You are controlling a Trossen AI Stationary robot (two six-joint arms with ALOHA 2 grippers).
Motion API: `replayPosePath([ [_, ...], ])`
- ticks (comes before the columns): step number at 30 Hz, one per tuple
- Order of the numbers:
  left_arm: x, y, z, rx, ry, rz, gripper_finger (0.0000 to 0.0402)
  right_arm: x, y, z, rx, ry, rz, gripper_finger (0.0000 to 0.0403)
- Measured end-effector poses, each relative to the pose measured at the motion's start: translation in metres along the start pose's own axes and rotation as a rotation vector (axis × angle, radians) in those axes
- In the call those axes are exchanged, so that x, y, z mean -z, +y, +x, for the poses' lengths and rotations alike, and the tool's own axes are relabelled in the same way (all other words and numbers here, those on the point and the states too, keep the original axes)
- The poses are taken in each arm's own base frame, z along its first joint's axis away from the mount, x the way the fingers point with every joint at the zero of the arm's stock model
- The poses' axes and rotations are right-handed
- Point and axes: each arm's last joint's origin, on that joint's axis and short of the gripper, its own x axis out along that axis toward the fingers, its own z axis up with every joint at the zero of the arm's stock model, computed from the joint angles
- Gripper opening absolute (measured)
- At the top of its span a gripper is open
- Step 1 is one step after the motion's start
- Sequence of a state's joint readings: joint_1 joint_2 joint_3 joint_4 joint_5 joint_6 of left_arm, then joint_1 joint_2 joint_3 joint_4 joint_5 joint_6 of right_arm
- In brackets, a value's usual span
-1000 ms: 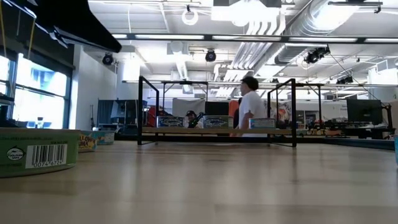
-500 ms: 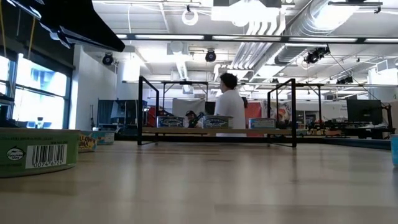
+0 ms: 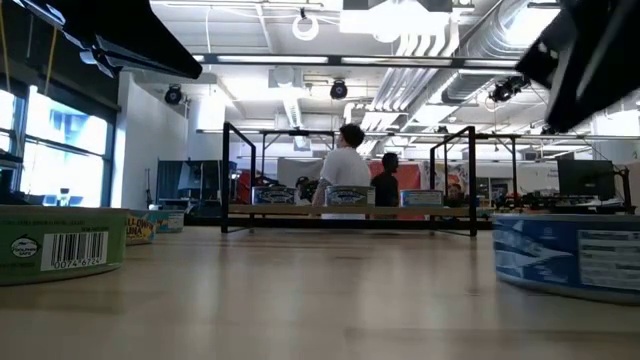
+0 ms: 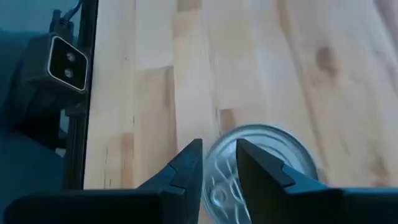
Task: Stack canned seafood by type on shelf
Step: Put the yellow and blue tuna can on the shelf
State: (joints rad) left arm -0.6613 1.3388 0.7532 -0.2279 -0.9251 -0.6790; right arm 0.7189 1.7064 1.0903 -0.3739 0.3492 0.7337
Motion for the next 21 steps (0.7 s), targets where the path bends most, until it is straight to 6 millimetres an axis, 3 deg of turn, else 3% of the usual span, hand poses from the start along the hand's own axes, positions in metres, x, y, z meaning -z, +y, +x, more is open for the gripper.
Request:
replayPosePath([
  [3, 0.000, 0.000, 0.000, 0.004, 0.000, -0.002, 0.0000, 0.002, 0.002, -0.014, 0.043, 0.090, 0.021, 0.0089],
  [7, -0.001, -0.001, 0.000, 0.006, -0.003, -0.006, 0.0000, 0.021, 0.005, -0.023, 0.062, 0.256, 0.099, 0.0089],
  [12, -0.001, -0.001, 0.000, 0.005, -0.007, -0.010, 0.0000, 0.046, -0.001, -0.021, 0.146, 0.288, 0.126, 0.0089],
  [21, -0.001, -0.001, 0.000, 0.005, -0.009, -0.009, 0.0000, 0.064, 0.001, -0.023, 0.219, 0.191, -0.176, 0.0127],
])
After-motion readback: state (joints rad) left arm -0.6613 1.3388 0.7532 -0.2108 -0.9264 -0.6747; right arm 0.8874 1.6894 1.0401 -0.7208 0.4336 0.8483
